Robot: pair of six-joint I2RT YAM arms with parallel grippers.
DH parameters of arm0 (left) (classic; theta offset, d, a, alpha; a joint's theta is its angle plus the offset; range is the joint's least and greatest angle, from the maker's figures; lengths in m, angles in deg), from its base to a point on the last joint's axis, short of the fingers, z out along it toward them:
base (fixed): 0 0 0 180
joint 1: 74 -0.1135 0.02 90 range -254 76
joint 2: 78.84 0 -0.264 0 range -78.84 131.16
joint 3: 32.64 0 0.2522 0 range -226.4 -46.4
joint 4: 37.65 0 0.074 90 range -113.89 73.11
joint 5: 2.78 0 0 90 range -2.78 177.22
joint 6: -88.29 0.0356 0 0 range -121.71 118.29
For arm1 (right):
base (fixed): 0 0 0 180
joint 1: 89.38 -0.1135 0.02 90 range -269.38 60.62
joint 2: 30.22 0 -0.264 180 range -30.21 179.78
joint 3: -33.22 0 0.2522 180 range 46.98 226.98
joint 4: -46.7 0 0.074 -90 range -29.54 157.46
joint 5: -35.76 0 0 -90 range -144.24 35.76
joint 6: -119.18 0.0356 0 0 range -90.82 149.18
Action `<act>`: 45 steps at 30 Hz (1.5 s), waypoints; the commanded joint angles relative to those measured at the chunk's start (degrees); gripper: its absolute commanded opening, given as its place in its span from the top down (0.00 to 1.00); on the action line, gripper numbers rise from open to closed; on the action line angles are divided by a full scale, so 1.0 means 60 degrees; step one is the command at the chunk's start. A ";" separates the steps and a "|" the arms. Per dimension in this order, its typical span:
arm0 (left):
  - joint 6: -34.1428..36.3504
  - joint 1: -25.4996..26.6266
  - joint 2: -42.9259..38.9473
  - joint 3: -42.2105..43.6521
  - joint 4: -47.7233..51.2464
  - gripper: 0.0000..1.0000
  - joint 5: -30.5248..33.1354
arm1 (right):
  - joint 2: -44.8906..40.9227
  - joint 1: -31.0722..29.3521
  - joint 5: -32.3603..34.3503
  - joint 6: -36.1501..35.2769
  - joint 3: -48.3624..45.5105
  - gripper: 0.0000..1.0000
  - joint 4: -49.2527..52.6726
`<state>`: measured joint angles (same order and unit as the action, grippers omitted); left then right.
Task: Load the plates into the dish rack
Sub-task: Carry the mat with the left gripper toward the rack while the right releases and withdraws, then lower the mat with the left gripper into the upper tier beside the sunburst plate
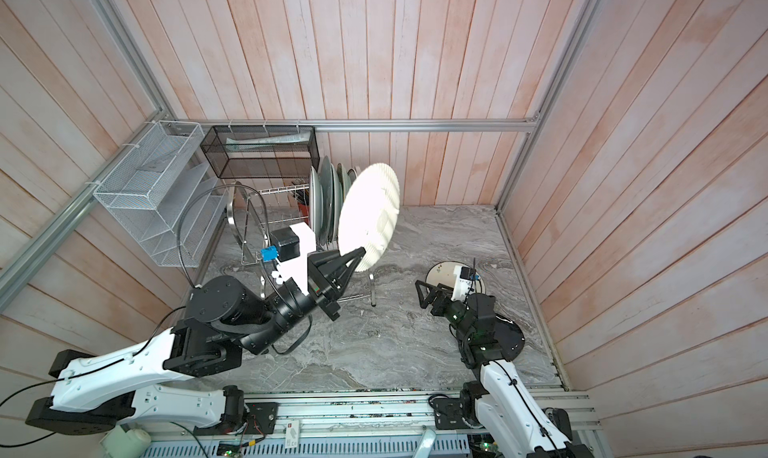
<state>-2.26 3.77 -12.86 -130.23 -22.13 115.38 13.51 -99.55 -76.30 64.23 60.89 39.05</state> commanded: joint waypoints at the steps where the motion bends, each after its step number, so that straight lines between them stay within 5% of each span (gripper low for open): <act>1: 0.0444 -0.0407 -0.0181 -0.0543 -0.0199 1.00 0.1012 | 0.0022 -0.0248 0.0242 -0.0245 0.0023 0.02 -0.0358; 11: 0.0027 -0.2279 -0.1037 -0.0512 0.0651 1.00 0.2177 | -0.0291 -0.0824 0.0275 -0.0479 -0.0048 0.02 -0.0675; 25: -0.3187 -0.5939 -0.0004 -0.0807 0.4358 1.00 -0.0779 | 0.0308 -0.1247 0.0455 -0.0612 0.0069 0.02 -0.0790; 45: -0.3000 -0.6746 0.1144 -0.0385 0.4703 1.00 -0.1013 | 0.0439 -0.1356 0.0373 -0.0577 0.0112 0.02 -0.0829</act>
<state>-21.00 -36.25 -6.37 -133.38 8.30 109.09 15.94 -107.27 -74.44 61.70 60.89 35.36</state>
